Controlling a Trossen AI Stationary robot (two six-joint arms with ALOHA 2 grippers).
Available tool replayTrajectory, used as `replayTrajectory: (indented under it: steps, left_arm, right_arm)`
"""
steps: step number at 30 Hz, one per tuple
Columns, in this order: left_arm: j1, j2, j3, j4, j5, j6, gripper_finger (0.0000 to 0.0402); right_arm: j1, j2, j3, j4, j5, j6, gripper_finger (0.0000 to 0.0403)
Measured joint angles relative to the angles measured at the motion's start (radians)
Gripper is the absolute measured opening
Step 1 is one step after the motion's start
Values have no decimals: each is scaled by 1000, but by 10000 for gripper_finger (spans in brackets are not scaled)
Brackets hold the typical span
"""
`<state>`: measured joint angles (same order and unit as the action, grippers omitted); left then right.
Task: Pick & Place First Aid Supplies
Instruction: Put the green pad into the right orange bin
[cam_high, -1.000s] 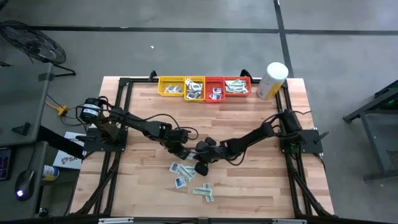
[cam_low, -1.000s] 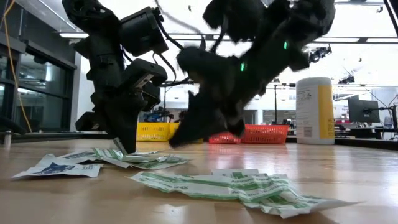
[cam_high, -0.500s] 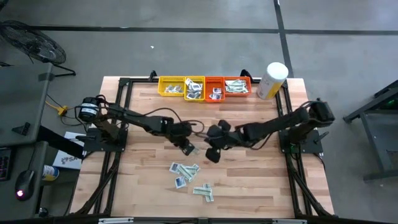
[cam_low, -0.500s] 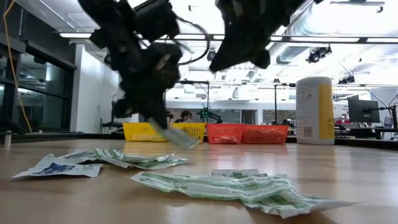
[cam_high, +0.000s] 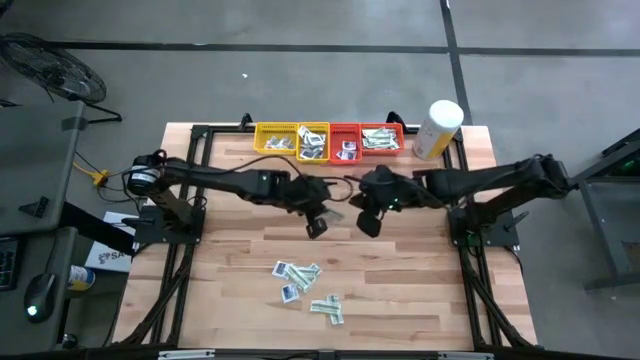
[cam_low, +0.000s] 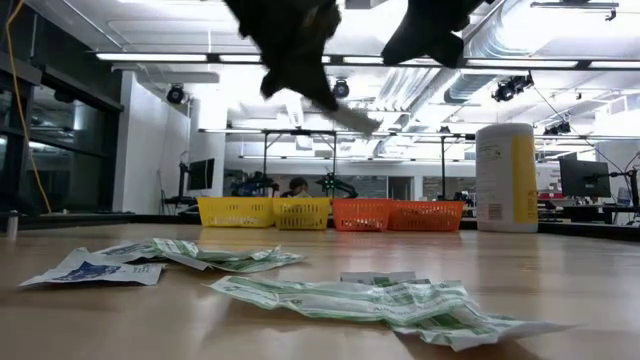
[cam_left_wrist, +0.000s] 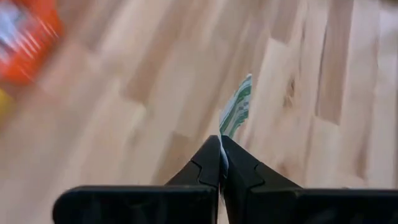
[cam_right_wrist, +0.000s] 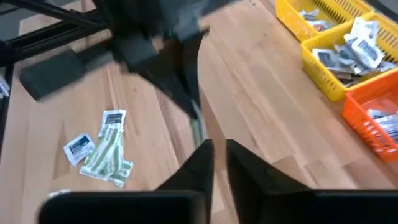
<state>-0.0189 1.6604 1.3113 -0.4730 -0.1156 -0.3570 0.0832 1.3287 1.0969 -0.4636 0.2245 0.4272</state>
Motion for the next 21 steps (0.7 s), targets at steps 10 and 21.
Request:
replayTrajectory:
  steps: [10,21]
  left_arm:
    - [0,-1,194,-54,-143,155,0]
    - [0,-1,227,-47,-168,181,0]
  right_arm:
    - [-52,-15,1,17,-31,-73,194]
    - [-131,-14,2,-14,-82,-136,216]
